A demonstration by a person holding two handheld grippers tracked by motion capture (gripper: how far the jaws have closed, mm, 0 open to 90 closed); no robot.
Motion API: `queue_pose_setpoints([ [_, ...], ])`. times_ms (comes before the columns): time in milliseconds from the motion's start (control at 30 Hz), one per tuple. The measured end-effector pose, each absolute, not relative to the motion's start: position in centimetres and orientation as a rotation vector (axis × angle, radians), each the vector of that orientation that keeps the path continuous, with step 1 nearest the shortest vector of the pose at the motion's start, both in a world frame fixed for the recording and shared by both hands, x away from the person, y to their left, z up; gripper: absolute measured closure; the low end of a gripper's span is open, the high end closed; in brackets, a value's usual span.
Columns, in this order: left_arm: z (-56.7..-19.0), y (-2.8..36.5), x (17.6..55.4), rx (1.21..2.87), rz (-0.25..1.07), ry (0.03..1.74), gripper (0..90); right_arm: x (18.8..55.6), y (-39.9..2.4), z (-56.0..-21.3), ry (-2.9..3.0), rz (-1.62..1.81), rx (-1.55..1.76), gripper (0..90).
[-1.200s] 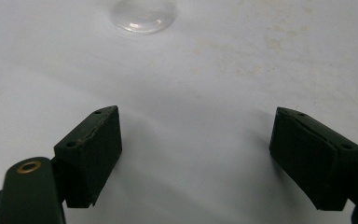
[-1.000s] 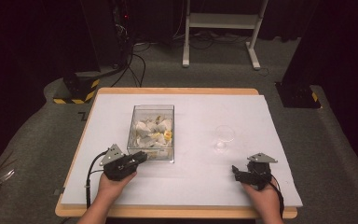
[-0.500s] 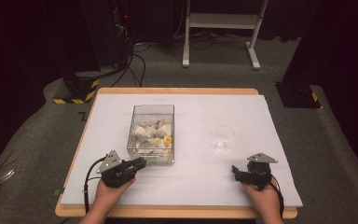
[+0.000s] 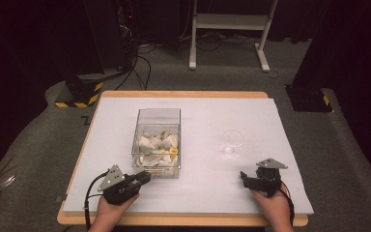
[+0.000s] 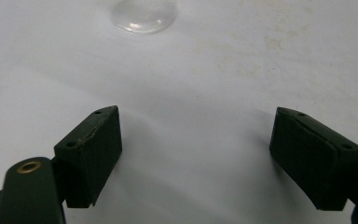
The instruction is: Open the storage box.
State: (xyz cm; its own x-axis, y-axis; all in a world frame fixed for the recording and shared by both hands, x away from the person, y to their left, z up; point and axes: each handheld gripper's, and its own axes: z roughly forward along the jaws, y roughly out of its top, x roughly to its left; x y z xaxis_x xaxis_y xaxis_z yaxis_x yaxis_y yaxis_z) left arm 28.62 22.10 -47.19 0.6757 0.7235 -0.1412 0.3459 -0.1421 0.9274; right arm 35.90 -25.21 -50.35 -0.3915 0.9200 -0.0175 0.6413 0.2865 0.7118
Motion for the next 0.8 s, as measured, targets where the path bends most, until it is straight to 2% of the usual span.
queue_pose_setpoints([
  [400, -44.3, 23.5, 27.2, 1.68, 0.565, 0.91, 74.0, 35.9, -25.2, -50.3, 2.134, 0.878, 1.4, 16.8],
  [633, -43.3, 23.7, 28.7, 1.602, 0.675, 1.051, 67.2, 35.9, -25.2, -50.3, 2.134, 0.877, 1.399, 16.8],
  [800, -43.6, 22.9, 29.9, 1.618, 0.718, 1.141, 62.2, 35.9, -25.2, -50.3, 2.134, 0.878, 1.4, 16.8],
])
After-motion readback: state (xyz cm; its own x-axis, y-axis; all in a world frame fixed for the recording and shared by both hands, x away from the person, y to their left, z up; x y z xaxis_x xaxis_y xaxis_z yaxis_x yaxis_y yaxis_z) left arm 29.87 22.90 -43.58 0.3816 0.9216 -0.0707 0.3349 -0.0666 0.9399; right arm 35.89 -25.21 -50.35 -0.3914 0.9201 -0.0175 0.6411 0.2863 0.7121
